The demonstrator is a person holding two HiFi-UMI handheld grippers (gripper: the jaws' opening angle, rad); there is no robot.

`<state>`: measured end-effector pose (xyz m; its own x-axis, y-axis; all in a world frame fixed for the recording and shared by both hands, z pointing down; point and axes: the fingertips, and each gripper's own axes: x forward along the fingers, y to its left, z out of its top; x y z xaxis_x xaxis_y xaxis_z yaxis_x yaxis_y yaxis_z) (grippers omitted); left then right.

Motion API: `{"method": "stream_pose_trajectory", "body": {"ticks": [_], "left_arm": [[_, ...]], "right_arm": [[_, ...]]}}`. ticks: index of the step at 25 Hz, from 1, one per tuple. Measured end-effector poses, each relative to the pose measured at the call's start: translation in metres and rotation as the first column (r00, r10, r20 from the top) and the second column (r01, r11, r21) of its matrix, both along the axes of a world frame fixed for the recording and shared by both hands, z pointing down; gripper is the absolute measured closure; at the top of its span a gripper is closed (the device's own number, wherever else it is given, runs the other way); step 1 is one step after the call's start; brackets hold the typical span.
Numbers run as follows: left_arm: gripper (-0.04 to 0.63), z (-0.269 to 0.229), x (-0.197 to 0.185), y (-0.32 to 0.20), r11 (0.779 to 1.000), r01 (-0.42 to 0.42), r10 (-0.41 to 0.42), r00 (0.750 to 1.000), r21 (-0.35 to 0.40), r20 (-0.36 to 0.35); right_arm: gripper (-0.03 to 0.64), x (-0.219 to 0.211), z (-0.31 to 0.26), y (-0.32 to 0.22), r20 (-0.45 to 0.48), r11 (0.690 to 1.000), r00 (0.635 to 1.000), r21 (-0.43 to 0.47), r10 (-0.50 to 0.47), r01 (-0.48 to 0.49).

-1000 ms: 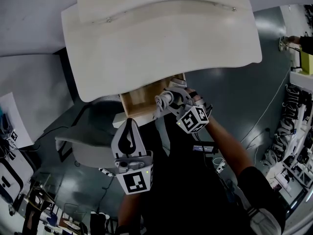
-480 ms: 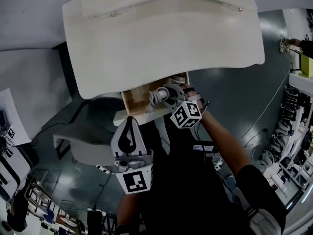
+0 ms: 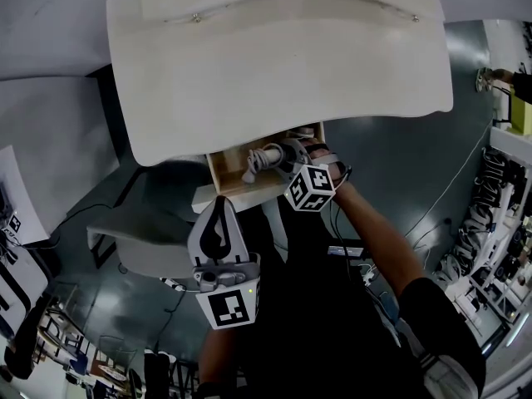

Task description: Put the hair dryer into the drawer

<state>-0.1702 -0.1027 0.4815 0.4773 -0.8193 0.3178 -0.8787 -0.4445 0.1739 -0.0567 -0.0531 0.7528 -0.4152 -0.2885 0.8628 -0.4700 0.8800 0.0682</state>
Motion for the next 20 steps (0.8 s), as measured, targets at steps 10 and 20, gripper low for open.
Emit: {"method": "stream_pose_trajectory", "body": {"ticks": [10,20], "left_arm": [[0.572,0.005,-0.004,-0.004,1.000,0.015,-0.015,1.000,-0.009,-0.003],[0.572,0.009,-0.015,-0.007,0.999,0.032,-0.032,0.999,-0.018,-0.004]], "right_arm": [[0.426,-0.007,0.020,0.002,-0.061,0.997,0.997,-0.063,-0.048,0.044],[0.426,-0.015,0.034,0.001,-0.163,0.986,0.982,-0.150,-0.092,0.068]]}}
